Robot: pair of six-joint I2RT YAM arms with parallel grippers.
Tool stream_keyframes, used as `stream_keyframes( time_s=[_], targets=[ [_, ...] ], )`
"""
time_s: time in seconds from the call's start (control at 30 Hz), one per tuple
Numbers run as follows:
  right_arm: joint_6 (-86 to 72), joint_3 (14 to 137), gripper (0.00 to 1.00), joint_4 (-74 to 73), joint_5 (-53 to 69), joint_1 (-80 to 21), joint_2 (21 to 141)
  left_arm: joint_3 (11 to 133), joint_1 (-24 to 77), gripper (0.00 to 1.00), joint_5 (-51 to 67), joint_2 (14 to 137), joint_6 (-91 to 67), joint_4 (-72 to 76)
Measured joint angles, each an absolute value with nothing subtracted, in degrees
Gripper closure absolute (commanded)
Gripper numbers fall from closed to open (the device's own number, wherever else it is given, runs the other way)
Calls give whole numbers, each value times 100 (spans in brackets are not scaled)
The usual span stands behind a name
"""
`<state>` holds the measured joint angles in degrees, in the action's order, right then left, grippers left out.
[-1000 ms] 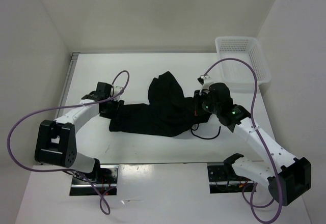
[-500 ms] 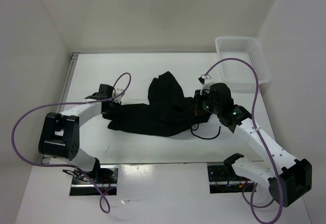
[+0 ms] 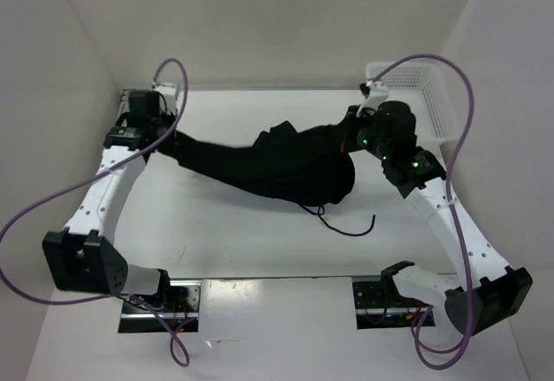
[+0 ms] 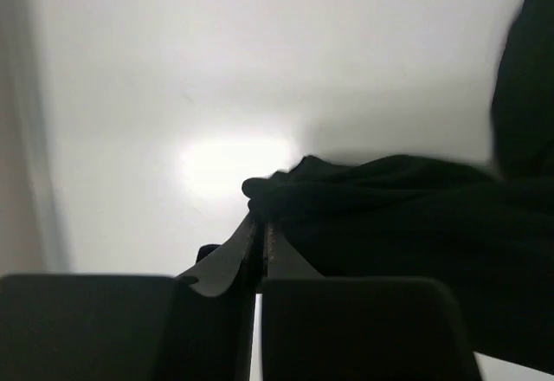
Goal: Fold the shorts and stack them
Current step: Flatten the shorts out
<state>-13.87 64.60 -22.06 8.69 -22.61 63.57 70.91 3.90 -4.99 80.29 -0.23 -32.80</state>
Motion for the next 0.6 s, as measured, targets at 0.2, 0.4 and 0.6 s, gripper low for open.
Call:
stream_keyframes(
  time_s=[0.2,0.4,0.6],
  targets=[
    [-1291,7275,100,-2102,1000,-1533,6353,8029,110,100,-1116,7061,-32,-3153],
    [-1203,8007,100,-2182,1452,-1562,6353,8652,-119,100,-1297,6960,-45,-3227],
    [-1210,8619,100,-2185,1861,-1695,6167,9485,-132,100,-1328,6853,-40,-3516]
  ],
)
